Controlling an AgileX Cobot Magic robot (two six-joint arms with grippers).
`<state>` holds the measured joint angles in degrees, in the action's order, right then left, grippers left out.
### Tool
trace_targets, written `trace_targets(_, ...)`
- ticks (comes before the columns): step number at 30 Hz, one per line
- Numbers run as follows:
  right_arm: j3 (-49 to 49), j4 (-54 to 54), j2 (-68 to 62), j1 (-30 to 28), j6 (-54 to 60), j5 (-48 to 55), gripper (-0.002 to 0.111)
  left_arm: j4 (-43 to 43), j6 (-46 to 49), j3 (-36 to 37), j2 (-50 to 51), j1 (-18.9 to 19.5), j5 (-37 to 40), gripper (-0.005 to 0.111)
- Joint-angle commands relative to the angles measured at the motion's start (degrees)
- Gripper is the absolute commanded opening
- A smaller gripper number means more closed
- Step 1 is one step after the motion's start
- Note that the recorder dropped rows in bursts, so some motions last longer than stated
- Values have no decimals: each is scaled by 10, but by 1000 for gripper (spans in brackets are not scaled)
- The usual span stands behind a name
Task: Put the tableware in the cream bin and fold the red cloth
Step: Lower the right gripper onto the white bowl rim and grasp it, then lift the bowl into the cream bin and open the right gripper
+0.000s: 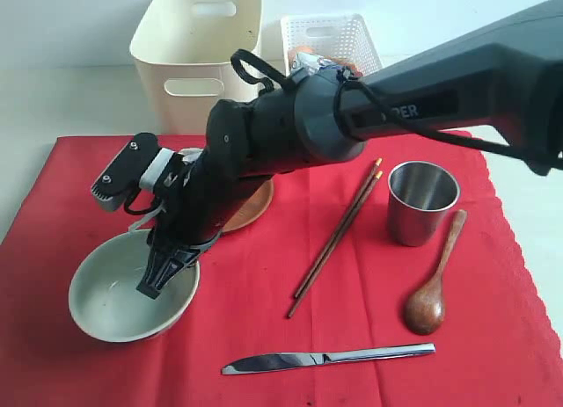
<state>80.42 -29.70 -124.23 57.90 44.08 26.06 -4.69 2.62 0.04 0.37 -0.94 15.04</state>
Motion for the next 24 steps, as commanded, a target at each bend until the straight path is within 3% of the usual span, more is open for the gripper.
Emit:
trace_targets(1,0,-3,5,0,9,-9,8,-5,2,0,-4,2,-3,2)
trace_targets(3,0,-3,10,0,9,-9,0,-5,2,0,-4,2,-3,2)
trace_targets(10,0,0,105,-10,9,-53,0,-5,2,0,-4,2,-3,2)
trace_targets(13,0,0,151,-45,9,-134,0,-5,2,0,-4,2,-3,2)
trace_targets(18,0,-3,145,-109,-42,-363,0,-5,2,0,-4,2,-3,2)
trace_targets(24,0,3,112,-120,-123,-503,0,-5,2,0,-4,2,-3,2)
